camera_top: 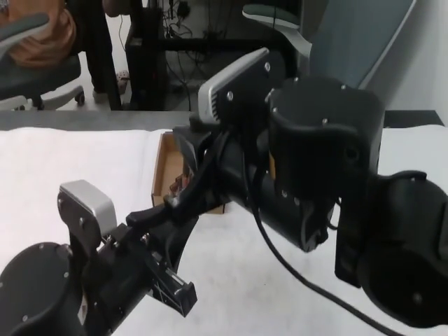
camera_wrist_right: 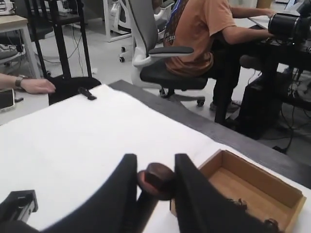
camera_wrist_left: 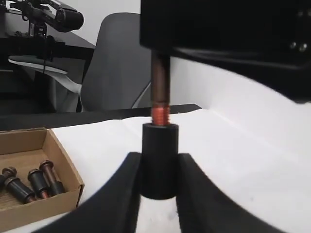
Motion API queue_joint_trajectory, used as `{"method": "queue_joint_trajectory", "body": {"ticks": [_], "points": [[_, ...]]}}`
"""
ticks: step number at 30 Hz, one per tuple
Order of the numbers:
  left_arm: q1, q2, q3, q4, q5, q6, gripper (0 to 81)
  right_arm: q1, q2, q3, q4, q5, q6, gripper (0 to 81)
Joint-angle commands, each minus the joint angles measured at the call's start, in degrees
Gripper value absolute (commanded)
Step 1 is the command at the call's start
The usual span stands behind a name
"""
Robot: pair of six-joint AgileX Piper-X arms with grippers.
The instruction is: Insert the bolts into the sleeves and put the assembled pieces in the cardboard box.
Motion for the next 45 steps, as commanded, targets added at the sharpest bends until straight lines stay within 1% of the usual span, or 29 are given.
{"method": "queue_joint_trajectory", "body": {"ticks": [1, 2, 3, 5, 6, 8, 9, 10, 13, 15, 17, 19, 21, 22, 24, 26, 29, 32, 36, 41, 45], "points": [[0.06, -0.14, -0.63, -5.57, -0.04, -0.12, 1.8, 0.68, 0.07, 0.25, 1.54, -2.58, 2.25, 0.0], [0.06, -0.14, -0.63, -6.51, -0.04, -0.12, 1.8, 0.68, 0.07, 0.25, 1.79, -3.10, 2.59, 0.3], [0.06, -0.14, -0.63, -7.36, -0.04, -0.12, 1.8, 0.68, 0.07, 0.25, 1.81, -4.10, 3.05, 3.1], [0.06, -0.14, -0.63, -7.24, -0.04, -0.12, 1.8, 0.68, 0.07, 0.15, 1.54, -6.05, 4.44, 17.2], [0.06, -0.14, -0.63, -6.82, -0.04, -0.12, 1.8, 0.68, 0.07, 0.12, 1.11, -6.28, 5.35, 29.4], [0.06, -0.14, -0.63, -6.11, -0.04, -0.12, 1.8, 0.68, -0.08, -0.07, 0.82, -6.28, 7.43, 57.4], [0.06, -0.14, -0.63, -5.50, -0.04, -0.12, 1.8, 0.68, -0.21, -0.35, 0.84, -6.06, 8.03, 68.6], [0.06, -0.14, -0.63, -4.90, -0.04, -0.12, 1.8, 0.68, -0.50, -0.67, 0.84, -5.70, 8.45, 70.0], [0.06, -0.14, -0.63, -2.00, -0.04, -0.12, 1.8, 0.68, -2.33, -2.00, 0.84, -5.47, 8.98, 70.0], [0.06, -0.14, -0.63, -0.23, -0.04, 0.06, 1.8, 0.68, -4.41, -3.14, 1.03, -3.31, 8.84, 66.9], [0.17, -0.14, -0.63, 0.87, -0.04, 0.33, 1.8, 0.68, -6.61, -4.93, 2.74, 1.49, 7.60, 65.7], [0.17, -0.14, -0.76, 2.36, -2.50, 0.33, 1.8, 0.56, -8.50, -7.37, 7.07, 7.05, 4.94, 66.4], [1.50, -0.14, -2.21, 8.25, -4.26, -0.68, 1.8, 0.32, -10.28, -11.12, 14.77, 12.93, 3.26, 66.4], [2.83, -0.01, -3.74, 12.91, -3.95, -0.98, 1.8, 0.35, -10.97, -13.13, 19.26, 14.06, 2.67, 66.4], [5.88, 0.52, -7.49, 21.05, -3.30, -0.54, 1.8, 0.35, -11.98, -16.27, 27.42, 14.19, 1.67, 66.4], [8.72, 1.98, -11.71, 25.72, -1.54, 2.46, 1.8, 0.48, -12.90, -18.12, 33.12, 14.21, 1.67, 65.8], [12.31, 5.59, -19.07, 26.56, 1.32, 5.67, 1.8, 0.52, -14.68, -18.50, 38.93, 14.21, 1.88, 65.8], [15.21, 11.33, -27.25, 29.64, 3.62, 5.66, 1.8, 0.52, -15.74, -18.50, 42.15, 14.21, 1.88, 65.8], [16.80, 20.36, -38.45, 42.55, 4.45, 6.50, 1.8, 0.52, -16.99, -18.50, 45.25, 12.92, 2.96, 65.8], [16.78, 33.57, -53.16, 61.60, 4.72, 8.70, 1.8, 0.52, -18.92, -18.50, 50.72, 12.79, 2.96, 65.8], [16.78, 40.55, -59.42, 66.93, 4.72, 8.91, 1.8, 0.52, -19.86, -18.50, 53.70, 12.90, 2.96, 65.8]]}}
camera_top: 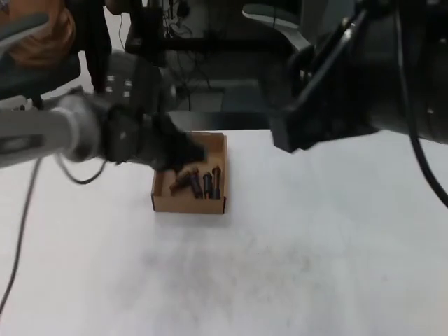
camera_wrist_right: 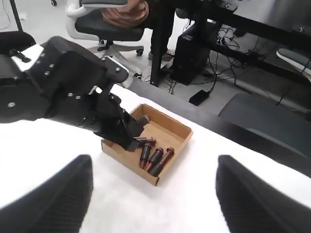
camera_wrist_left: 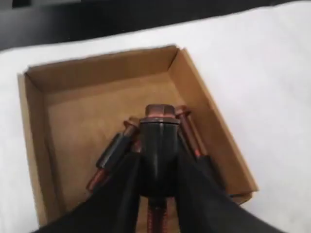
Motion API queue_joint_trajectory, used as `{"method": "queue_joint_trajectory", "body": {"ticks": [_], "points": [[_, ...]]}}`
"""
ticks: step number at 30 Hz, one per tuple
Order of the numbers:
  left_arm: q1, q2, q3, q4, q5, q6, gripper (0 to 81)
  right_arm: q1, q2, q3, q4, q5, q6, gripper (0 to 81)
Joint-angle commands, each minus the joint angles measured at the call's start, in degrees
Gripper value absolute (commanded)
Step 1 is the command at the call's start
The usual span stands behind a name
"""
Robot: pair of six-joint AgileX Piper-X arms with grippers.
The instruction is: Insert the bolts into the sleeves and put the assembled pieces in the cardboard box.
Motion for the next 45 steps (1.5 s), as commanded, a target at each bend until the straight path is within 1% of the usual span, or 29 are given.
{"method": "queue_joint_trajectory", "body": {"ticks": [1, 4, 9, 10, 11, 12, 14, 15, 16, 17, 19, 24, 27, 29, 30, 32, 36, 37, 39, 43, 45], "points": [[0.08, 3.23, -3.97, 2.72, -0.36, 0.52, 1.8, -0.02, -0.95, -0.51, 2.09, -0.45, 0.17, 65.8], [0.08, 6.43, -5.87, 2.72, -2.69, 0.40, 1.8, -0.02, -0.93, -0.51, 4.13, -0.45, 0.17, 65.8], [0.08, 10.07, -6.49, 2.16, -2.88, 0.40, 1.8, -0.02, -0.93, -0.51, 6.49, -0.45, 0.17, 65.8], [0.08, 10.64, -6.49, 1.88, -2.88, 0.40, 0.1, -0.02, -0.93, -0.51, 6.85, -0.80, 0.17, 65.8], [0.08, 11.00, -6.49, 1.63, -2.88, 0.55, 2.8, -0.02, -0.93, -0.51, 6.91, -1.34, 0.29, 65.8], [0.08, 11.33, -6.49, 0.92, -2.88, 0.54, 8.8, -0.02, -0.93, -0.51, 6.87, -1.67, 0.73, 65.8], [0.08, 11.59, -6.49, -0.39, -1.03, 0.69, 28.0, -0.02, -0.93, -0.51, 6.96, -2.92, 1.09, 65.8], [0.08, 11.58, -6.49, -0.47, 0.21, 0.69, 42.6, -0.02, -0.93, -0.51, 6.96, -3.28, 1.07, 65.8], [-0.12, 11.27, -6.69, -0.59, 1.12, -0.17, 59.8, -0.02, -0.93, -0.51, 6.96, -3.69, 1.07, 65.8], [-0.18, 10.99, -6.88, -0.39, 1.15, -1.46, 70.0, -0.02, -0.93, -0.51, 7.15, -3.88, 1.07, 65.8], [-0.14, 9.56, -7.17, -0.36, 2.08, -3.76, 70.0, -0.02, -0.93, -0.51, 7.43, -3.87, 1.07, 65.8], [-0.14, 1.54, -7.14, -0.18, 4.09, -4.06, 70.0, -0.02, -2.59, -0.51, 9.12, -2.83, 0.94, 65.8], [0.01, -6.48, -7.14, 3.61, 4.56, -1.54, 70.0, -0.02, -5.16, -0.51, 11.91, 0.74, 0.22, 65.8], [-0.21, -12.69, -6.68, 8.70, 4.76, 2.43, 70.0, -0.02, -7.70, -0.51, 14.79, 2.34, -1.37, 65.8], [-0.31, -15.23, -6.22, 10.72, 4.73, 3.74, 67.1, -0.02, -8.84, -0.51, 15.87, 2.82, -1.74, 65.8], [-0.74, -22.04, -3.89, 13.42, 4.73, 7.36, 57.4, -0.02, -11.66, -0.51, 17.70, 2.80, -2.07, 65.8], [-0.95, -37.14, 3.78, 11.42, 4.59, 8.88, 40.6, -0.02, -18.82, 0.98, 17.64, 2.80, -2.05, 65.8], [-0.95, -41.36, 6.05, 10.28, 4.13, 8.88, 38.5, -0.02, -20.62, 2.27, 16.84, 2.99, -2.05, 65.8], [-0.95, -50.04, 10.49, 8.28, 0.76, 8.64, 35.0, -0.02, -25.70, 5.92, 14.01, 3.00, -2.05, 65.8], [-0.95, -64.41, 17.58, 6.93, -6.56, 8.64, 34.4, -0.02, -34.70, 15.74, 4.74, 2.64, -2.05, 65.8], [-0.64, -70.89, 21.06, 7.30, -10.15, 8.64, 34.4, -0.02, -37.36, 21.19, -0.69, 2.64, -2.60, 65.8]]}}
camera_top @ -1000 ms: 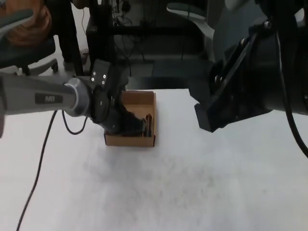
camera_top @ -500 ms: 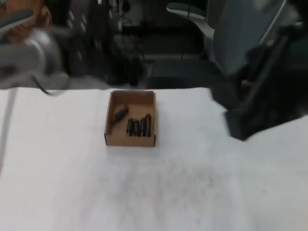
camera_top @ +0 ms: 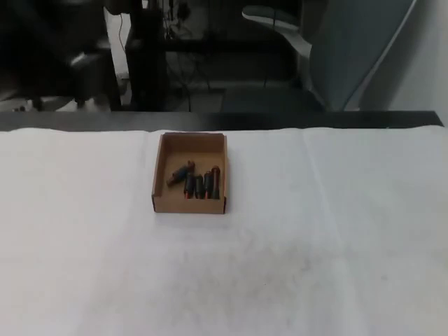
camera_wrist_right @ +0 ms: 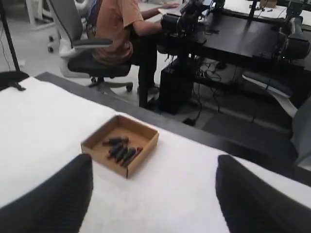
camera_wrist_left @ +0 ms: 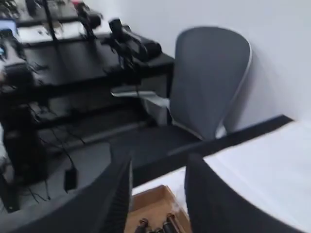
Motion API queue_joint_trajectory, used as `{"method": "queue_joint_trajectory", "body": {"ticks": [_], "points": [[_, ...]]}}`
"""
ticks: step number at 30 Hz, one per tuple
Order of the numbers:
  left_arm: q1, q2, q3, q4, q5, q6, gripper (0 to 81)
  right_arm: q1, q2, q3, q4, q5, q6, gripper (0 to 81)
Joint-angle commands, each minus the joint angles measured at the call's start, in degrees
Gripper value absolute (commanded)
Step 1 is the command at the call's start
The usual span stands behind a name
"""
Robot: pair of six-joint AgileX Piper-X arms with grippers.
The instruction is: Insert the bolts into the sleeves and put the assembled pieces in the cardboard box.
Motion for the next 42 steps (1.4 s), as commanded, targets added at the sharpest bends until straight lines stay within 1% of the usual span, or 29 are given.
{"method": "queue_joint_trajectory", "body": {"ticks": [1, 4, 6, 7, 8, 9, 10, 11, 12, 13, 14, 16, 19, 23, 25, 26, 28, 29, 32, 33, 34, 37, 40, 42], "points": [[0.13, -8.82, 4.98, 0.36, -6.46, 0.36, 34.4, -0.02, -2.70, 7.97, -8.20, 0.10, -1.20, 65.8], [0.10, -16.68, 8.88, 2.22, -12.18, 0.36, 34.4, -0.20, -2.18, 16.90, -17.01, 0.20, -3.06, 65.8], [0.10, -20.75, 11.39, 3.30, -14.33, 0.36, 34.3, -0.64, -0.53, 21.68, -23.58, 2.82, -3.06, 65.8], [0.10, -21.91, 12.35, 4.14, -15.14, 0.36, 33.2, -1.17, 0.76, 23.96, -26.78, 4.18, -3.06, 63.1], [0.10, -22.98, 13.60, 5.62, -16.14, 0.36, 29.7, -1.73, 1.90, 25.48, -29.66, 6.12, -3.06, 58.7], [0.10, -23.70, 14.84, 7.93, -17.02, 0.36, 24.2, -2.70, 3.37, 27.11, -32.11, 8.18, -3.06, 50.5], [0.10, -23.80, 16.15, 9.46, -17.40, 0.36, 16.8, -4.04, 4.86, 28.43, -33.80, 8.99, -3.06, 40.2], [0.10, -23.80, 17.14, 11.05, -17.40, 0.23, 10.1, -5.78, 6.36, 29.32, -34.98, 9.44, -3.06, 31.2], [0.10, -23.80, 18.54, 11.73, -17.26, -0.04, 1.3, -7.35, 7.64, 30.22, -35.98, 8.53, -3.06, 19.7], [0.10, -23.80, 20.05, 11.60, -16.81, -0.05, 1.4, -9.55, 9.07, 30.95, -36.52, 6.94, -3.06, 8.3], [0.10, -23.80, 21.33, 10.89, -16.64, -0.04, 1.8, -12.01, 10.40, 31.52, -37.42, 5.50, -3.06, 1.0], [0.10, -23.80, 23.67, 8.06, -16.64, -0.04, 1.7, -17.60, 12.37, 32.33, -39.53, 1.72, -3.06, 1.3], [0.10, -23.68, 26.19, 4.44, -16.91, -0.04, 1.7, -25.89, 13.51, 32.51, -42.32, -4.37, -0.73, 1.3], [0.10, -23.68, 28.23, 2.91, -18.25, -0.04, 1.7, -37.22, 13.25, 32.51, -42.66, -12.78, -0.90, 1.3], [0.10, -23.68, 28.62, 2.92, -18.25, -0.04, 1.7, -43.12, 12.48, 32.51, -42.51, -19.21, 1.23, 1.3], [0.24, -23.68, 28.69, 2.92, -18.62, -0.04, 1.7, -45.32, 11.84, 32.51, -42.13, -22.23, 3.26, 1.3], [0.24, -23.68, 28.83, 2.92, -20.27, -1.03, 1.7, -49.99, 9.68, 33.06, -40.24, -29.93, 4.36, 1.3], [0.24, -23.68, 28.79, 2.94, -20.88, -1.15, 1.7, -51.79, 8.08, 33.66, -39.34, -31.86, 4.20, 1.3], [0.24, -23.68, 28.79, 2.94, -20.97, -1.97, 1.7, -55.57, 1.69, 35.99, -36.09, -33.39, 3.78, 1.1], [0.24, -23.68, 28.79, 3.07, -20.97, -2.72, 1.7, -56.56, -0.92, 36.81, -34.22, -35.00, 3.78, 0.4], [0.24, -23.68, 28.79, 3.22, -20.98, -3.44, 1.7, -57.23, -3.51, 37.53, -33.19, -36.28, 4.97, 0.7], [0.24, -23.68, 29.08, 3.46, -20.78, -3.90, 1.7, -57.45, -9.19, 38.09, -29.77, -38.33, 12.77, 0.4], [0.24, -23.68, 30.79, 2.16, -20.78, -4.60, 1.7, -57.01, -12.03, 38.09, -26.75, -38.99, 9.22, 0.4], [0.24, -23.68, 32.56, 2.03, -20.78, -8.11, 1.7, -56.68, -12.42, 37.89, -22.95, -39.34, 7.46, 0.4]]}}
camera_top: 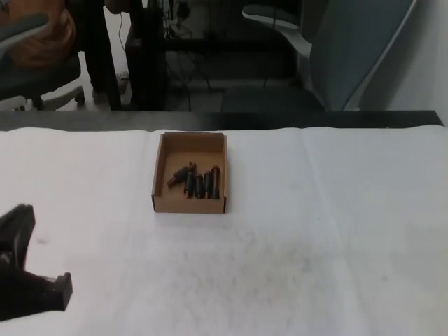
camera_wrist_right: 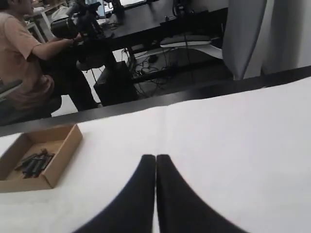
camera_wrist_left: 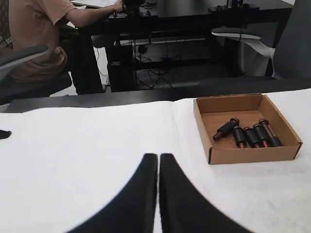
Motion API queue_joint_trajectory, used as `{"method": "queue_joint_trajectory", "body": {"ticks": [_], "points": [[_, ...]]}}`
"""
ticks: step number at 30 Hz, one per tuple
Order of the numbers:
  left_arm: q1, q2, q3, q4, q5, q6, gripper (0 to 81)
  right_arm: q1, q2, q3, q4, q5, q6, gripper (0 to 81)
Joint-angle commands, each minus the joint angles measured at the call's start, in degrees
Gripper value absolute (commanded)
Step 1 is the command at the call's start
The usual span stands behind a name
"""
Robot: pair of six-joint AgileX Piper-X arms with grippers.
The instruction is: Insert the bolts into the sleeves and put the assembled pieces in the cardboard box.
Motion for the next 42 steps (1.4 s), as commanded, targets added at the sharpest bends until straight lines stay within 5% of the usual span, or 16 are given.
{"method": "queue_joint_trajectory", "body": {"ticks": [1, 6, 14, 42], "points": [[0.12, -0.19, 2.75, -0.53, -0.69, -5.19, 1.7, 0.32, -0.76, -0.11, 6.35, -0.19, -2.20, 0.4], [0.12, -0.19, 9.03, -3.45, 4.62, -11.54, 1.7, 0.48, -0.11, 2.55, 14.84, 1.83, 1.33, 0.4], [0.12, -0.19, 12.96, -5.92, 6.63, -11.44, 1.7, 1.20, -0.04, 12.12, 7.51, 1.09, 3.28, 0.4], [-0.01, -0.19, 15.30, -7.84, 5.13, -11.18, 1.7, 1.20, 0.16, 12.36, 3.80, 2.73, 3.28, 0.4]]}}
